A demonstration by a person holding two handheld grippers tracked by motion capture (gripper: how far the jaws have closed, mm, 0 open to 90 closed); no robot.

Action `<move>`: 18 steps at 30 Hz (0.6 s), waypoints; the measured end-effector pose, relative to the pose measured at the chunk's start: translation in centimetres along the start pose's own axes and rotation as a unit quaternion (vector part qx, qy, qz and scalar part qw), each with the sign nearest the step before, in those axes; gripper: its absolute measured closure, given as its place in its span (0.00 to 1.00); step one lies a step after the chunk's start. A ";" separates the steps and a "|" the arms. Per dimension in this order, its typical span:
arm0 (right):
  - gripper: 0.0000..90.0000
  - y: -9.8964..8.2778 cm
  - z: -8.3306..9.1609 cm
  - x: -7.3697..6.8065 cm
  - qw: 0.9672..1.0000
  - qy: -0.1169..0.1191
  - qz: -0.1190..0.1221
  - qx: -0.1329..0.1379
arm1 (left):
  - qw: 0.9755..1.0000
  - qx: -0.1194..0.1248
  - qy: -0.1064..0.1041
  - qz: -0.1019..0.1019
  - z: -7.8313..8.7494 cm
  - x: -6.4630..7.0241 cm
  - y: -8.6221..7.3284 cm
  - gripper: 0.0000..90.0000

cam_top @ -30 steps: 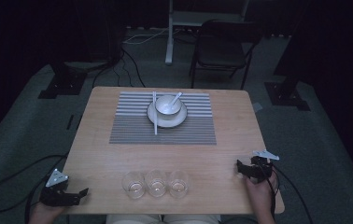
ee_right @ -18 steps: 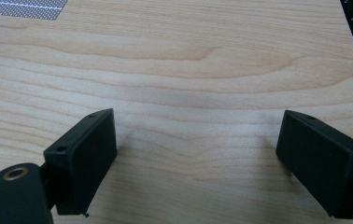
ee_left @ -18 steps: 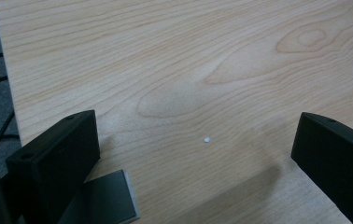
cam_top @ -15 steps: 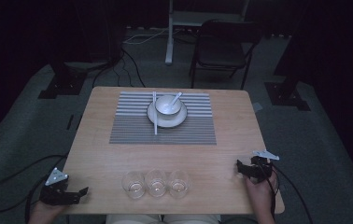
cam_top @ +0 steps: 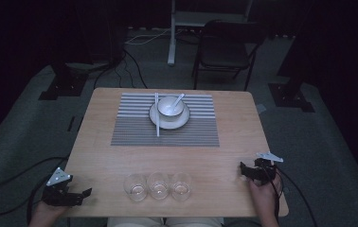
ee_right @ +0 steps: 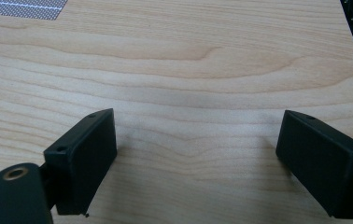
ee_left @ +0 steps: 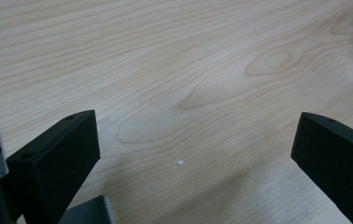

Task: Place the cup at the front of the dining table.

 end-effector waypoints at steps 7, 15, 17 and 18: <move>0.13 0.0 0.0 0.0 1.000 0.000 0.000 0.000 | 1.000 0.002 -0.010 -0.004 0.1 0.5 0.6 0.02; 0.13 0.0 0.0 0.0 1.000 0.000 0.000 0.000 | 1.000 0.004 -0.013 -0.014 -0.2 1.0 1.6 0.02; 0.13 0.0 0.0 0.0 1.000 0.000 0.001 0.000 | 1.000 0.004 -0.021 -0.016 -0.4 1.4 1.8 0.02; 0.13 0.0 0.0 0.0 1.000 0.000 0.001 0.000 | 1.000 0.005 -0.020 -0.018 -0.5 1.5 2.0 0.02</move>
Point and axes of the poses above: each handheld gripper's, and its own axes: z roughly backward along the jaws, y roughly out of its top, x roughly to its right, the point moved 9 cm from there along -z, roughly forward along the jaws, and after that the axes turned 4 degrees about x, right-handed, at the moved point
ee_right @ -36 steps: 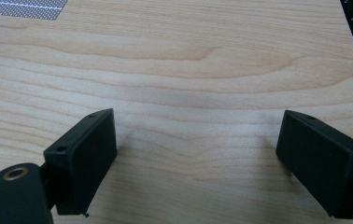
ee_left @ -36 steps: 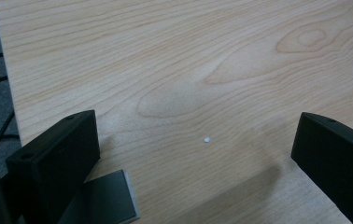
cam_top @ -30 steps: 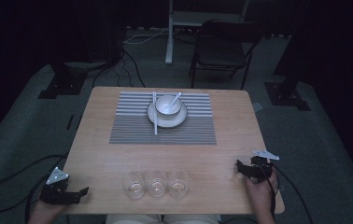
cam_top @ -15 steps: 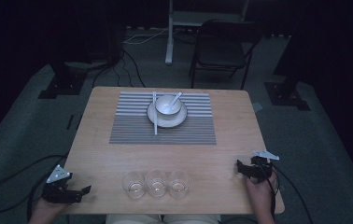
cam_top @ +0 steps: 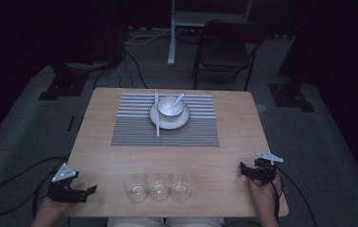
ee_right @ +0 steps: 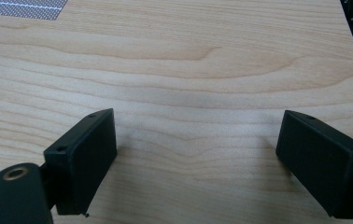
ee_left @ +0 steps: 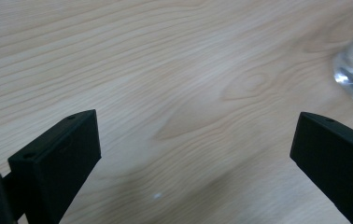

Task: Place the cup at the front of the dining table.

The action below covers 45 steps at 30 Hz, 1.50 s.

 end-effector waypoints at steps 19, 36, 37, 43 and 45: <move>0.13 0.0 0.0 0.0 1.000 0.000 0.000 0.000 | 0.996 0.040 -0.060 -0.048 0.8 3.7 4.4 0.02; 0.13 0.0 0.0 0.0 1.000 0.000 0.000 0.000 | 0.988 0.054 -0.104 -0.102 0.0 7.4 8.4 0.02; 0.13 0.0 0.0 0.0 1.000 0.000 0.000 0.000 | 0.987 0.055 -0.106 -0.105 -0.1 7.6 8.6 0.02; 0.13 0.0 0.0 0.0 1.000 0.000 0.000 0.000 | 0.983 0.045 -0.131 -0.124 -1.0 9.5 9.4 0.02; 0.13 0.0 0.0 0.0 1.000 0.000 0.000 0.000 | 0.981 0.042 -0.136 -0.130 -1.4 10.1 9.5 0.02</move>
Point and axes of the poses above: each handheld gripper's, and its own axes: z roughly backward along the jaws, y roughly out of its top, x roughly to its right, the point moved 9 cm from there along -z, roughly forward along the jaws, and after that the axes turned 4 degrees about x, right-handed, at the moved point
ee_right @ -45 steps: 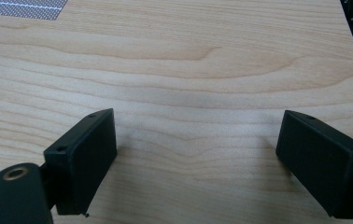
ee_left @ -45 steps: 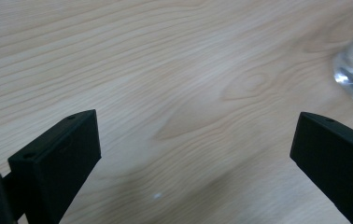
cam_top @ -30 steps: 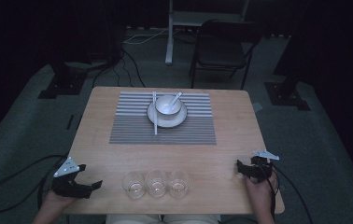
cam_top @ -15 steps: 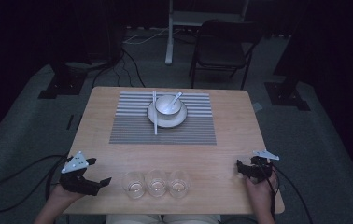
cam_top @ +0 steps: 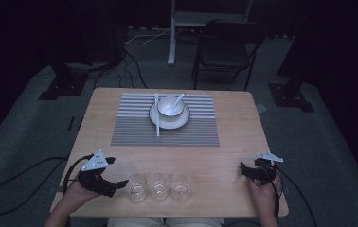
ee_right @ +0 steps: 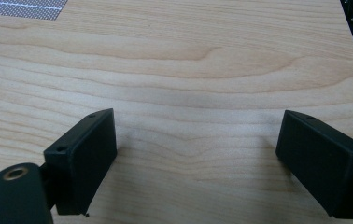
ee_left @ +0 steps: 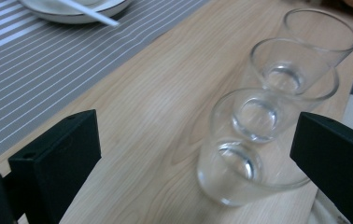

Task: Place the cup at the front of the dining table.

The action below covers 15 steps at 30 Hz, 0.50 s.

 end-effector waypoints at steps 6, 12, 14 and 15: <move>0.13 0.0 0.0 0.0 1.000 0.000 0.000 0.000 | 1.000 -0.013 -0.021 -0.018 -1.2 1.2 0.8 0.02; 0.13 0.0 0.0 0.0 1.000 0.000 0.000 0.000 | 0.999 -0.017 -0.037 -0.036 -2.4 2.3 1.8 0.02; 0.13 0.0 0.0 0.0 1.000 0.000 0.000 0.000 | 0.998 -0.021 -0.043 -0.041 -2.7 2.6 1.9 0.02; 0.13 0.0 0.0 0.0 1.000 0.000 0.000 0.000 | 0.998 -0.024 -0.042 -0.044 -2.9 2.7 2.0 0.02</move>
Point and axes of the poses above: each handheld gripper's, and its own axes: z roughly backward along the jaws, y roughly out of its top, x roughly to its right, the point moved 9 cm from there along -z, roughly forward along the jaws, and after that the axes turned 4 degrees about x, right-handed, at the moved point
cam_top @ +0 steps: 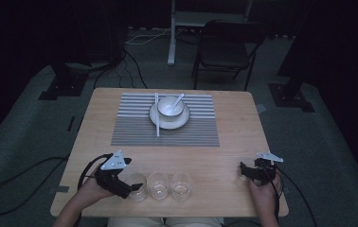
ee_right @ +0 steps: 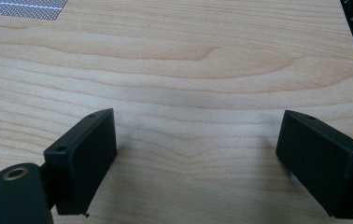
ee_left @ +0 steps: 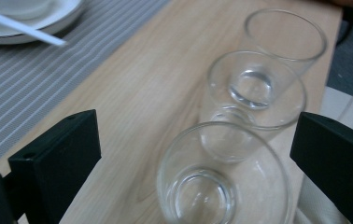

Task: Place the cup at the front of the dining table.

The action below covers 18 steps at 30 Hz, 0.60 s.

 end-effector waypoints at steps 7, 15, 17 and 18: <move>0.13 0.0 0.0 0.0 1.000 0.000 0.000 0.000 | 0.999 -0.024 -0.012 -0.030 -1.6 1.0 0.9 0.02; 0.13 0.0 0.0 0.0 1.000 0.000 0.001 0.000 | 0.997 -0.052 -0.030 -0.047 -3.1 2.2 1.0 0.02; 0.13 0.0 0.0 0.0 1.000 0.000 0.001 0.000 | 0.996 -0.058 -0.034 -0.053 -3.3 2.4 1.2 0.02; 0.13 0.0 0.0 0.0 1.000 0.000 0.000 0.000 | 0.996 -0.063 -0.035 -0.056 -3.4 2.6 1.3 0.02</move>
Point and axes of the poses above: each handheld gripper's, and its own axes: z roughly backward along the jaws, y roughly out of its top, x roughly to its right, the point moved 9 cm from there along -z, roughly forward along the jaws, and after that the axes turned 4 degrees about x, right-handed, at the moved point
